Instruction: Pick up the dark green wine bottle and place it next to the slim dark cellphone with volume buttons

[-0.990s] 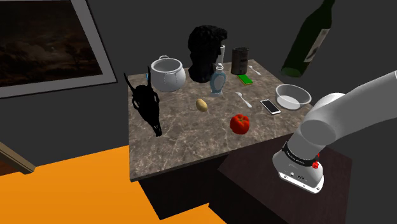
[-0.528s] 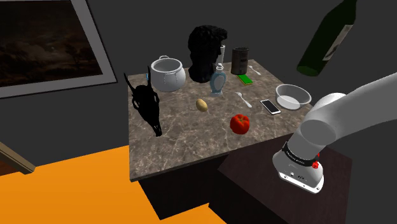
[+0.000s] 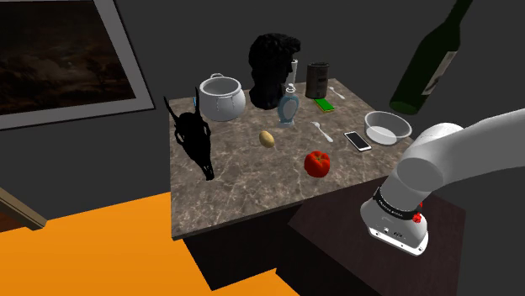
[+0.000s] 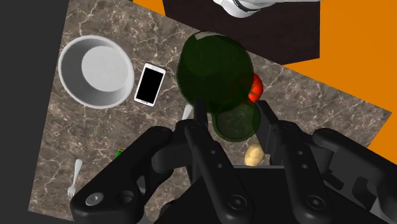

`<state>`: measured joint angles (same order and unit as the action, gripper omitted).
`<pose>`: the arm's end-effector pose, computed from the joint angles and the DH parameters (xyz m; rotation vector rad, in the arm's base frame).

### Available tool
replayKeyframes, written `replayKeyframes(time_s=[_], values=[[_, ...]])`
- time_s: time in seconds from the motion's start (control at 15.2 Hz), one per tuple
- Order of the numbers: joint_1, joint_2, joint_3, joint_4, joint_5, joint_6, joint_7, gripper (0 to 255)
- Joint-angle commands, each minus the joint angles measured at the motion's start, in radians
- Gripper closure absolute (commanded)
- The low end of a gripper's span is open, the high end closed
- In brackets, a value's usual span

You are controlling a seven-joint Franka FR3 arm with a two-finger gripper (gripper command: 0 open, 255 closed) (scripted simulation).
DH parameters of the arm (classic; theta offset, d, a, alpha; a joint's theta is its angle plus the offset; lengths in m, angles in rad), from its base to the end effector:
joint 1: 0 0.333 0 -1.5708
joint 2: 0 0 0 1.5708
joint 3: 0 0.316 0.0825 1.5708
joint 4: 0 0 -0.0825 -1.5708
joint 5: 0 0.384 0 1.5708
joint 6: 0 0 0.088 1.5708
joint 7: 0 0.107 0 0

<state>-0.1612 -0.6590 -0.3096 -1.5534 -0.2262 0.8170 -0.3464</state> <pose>0.1427 -0.1946 0.8082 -3.0672 0.3059 0.1544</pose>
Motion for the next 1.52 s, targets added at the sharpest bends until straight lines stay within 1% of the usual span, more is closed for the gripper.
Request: replayKeyframes(time_s=[0.0,0.66,1.45], values=[[-0.003,-0.026,0.001,-0.051,-0.002,0.026,0.006,255],[-0.019,-0.145,0.003,-0.29,-0.011,0.146,0.035,255],[-0.037,-0.261,-0.009,-0.535,-0.03,0.275,0.057,255]])
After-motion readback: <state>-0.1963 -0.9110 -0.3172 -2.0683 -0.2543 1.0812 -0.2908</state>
